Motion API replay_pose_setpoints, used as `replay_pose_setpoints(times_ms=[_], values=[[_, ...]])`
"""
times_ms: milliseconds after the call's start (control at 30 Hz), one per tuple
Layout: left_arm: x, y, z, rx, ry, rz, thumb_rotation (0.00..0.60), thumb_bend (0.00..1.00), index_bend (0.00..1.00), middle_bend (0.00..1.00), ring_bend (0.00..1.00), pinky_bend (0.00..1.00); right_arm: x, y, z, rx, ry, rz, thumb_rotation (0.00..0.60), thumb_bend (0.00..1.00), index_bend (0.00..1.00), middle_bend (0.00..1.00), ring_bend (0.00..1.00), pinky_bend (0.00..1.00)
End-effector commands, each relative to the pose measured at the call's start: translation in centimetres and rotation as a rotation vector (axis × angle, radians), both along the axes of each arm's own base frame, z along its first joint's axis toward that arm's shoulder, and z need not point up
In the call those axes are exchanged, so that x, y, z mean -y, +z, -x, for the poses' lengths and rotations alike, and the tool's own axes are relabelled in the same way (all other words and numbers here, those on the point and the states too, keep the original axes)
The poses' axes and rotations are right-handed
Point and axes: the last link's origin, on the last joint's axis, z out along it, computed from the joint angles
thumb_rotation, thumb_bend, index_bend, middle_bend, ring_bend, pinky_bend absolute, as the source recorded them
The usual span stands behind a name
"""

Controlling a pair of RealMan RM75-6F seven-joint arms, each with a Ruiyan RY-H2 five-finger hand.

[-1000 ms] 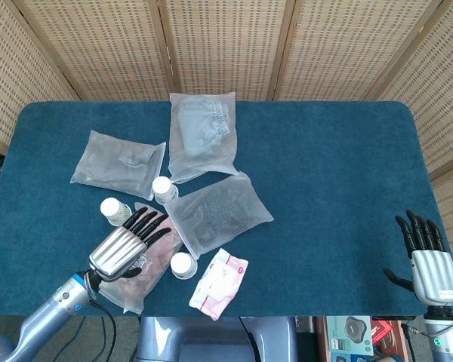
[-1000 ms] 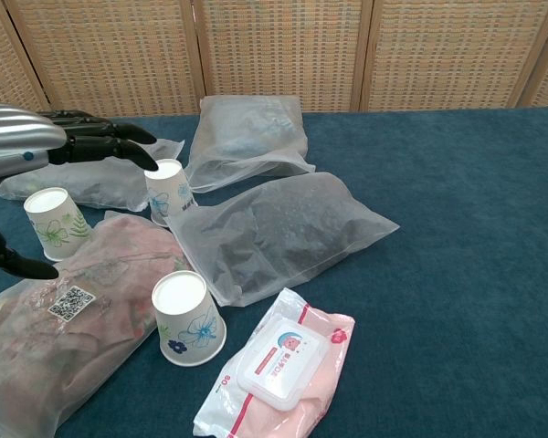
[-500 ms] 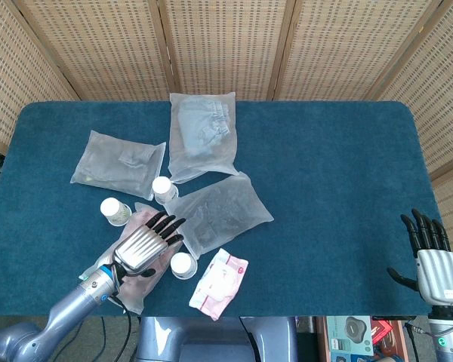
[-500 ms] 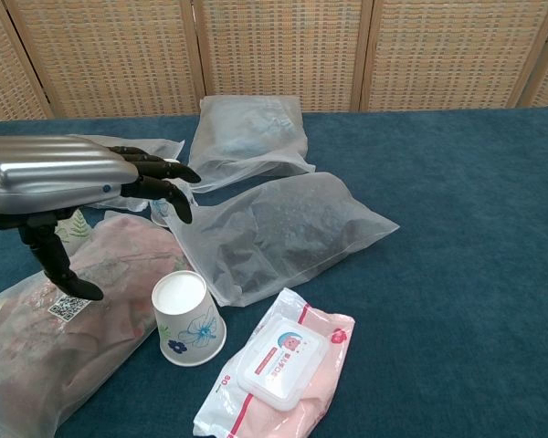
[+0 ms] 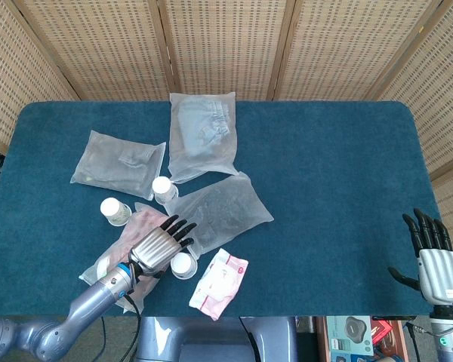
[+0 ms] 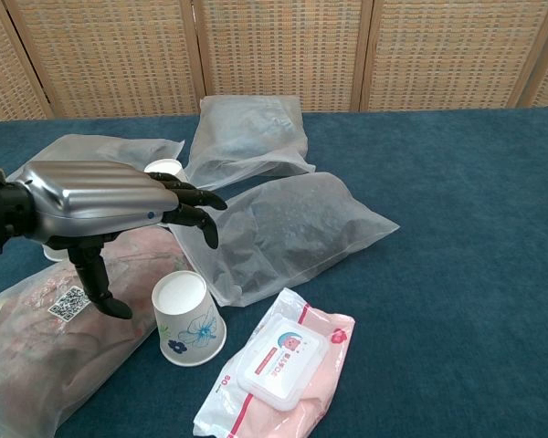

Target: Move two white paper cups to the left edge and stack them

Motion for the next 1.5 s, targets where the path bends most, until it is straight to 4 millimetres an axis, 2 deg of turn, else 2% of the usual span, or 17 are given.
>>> replay_pose_setpoints(times_ms=[33,400,867,1100,1300,1500], values=[[0.0,-0.4,-0.2,-0.008,-0.002,0.009,0.6,0.17,0.21,0.0,0.0,0.0,0.0,0.1,0.0,0.002,-0.001,0.003,0.6,0.09,0.0,0.0,0.0,0.0],[-0.2,-1.4,0.1,-0.051,0.026,0.012,0.6,0.17,0.25,0.0,0.0,0.0,-0.1,0.4,0.1,0.012,0.002,0.014,0.6,0.09,0.0,0.0,0.0,0.0],[0.1,-2.4,0.3,-0.023,0.028,0.018,0.6,0.17,0.45,0.0,0.0,0.0,-0.1,0.4,0.1,0.014,0.004,0.008,0.6,0.09,0.0,0.0,0.0,0.0],[0.0,-2.2,0.7,-0.011,0.028,-0.001,0.6,0.17,0.46,0.0,0.0,0.0,-0.1,0.3,0.0,0.015,0.005,0.007,0.6,0.09,0.0,0.0,0.0,0.0],[-0.4,-1.1,0.2,0.024,0.031,-0.026,0.6,0.17,0.46,0.0,0.0,0.0,-0.1,0.4,0.1,0.014,0.002,0.008,0.6,0.09,0.0,0.0,0.0,0.0],[-0.9,2.3,-1.2,0.097,0.017,-0.092,0.6,0.17,0.46,0.0,0.0,0.0,-0.1,0.4,0.1,0.015,0.005,0.008,0.6,0.09,0.0,0.0,0.0,0.0]])
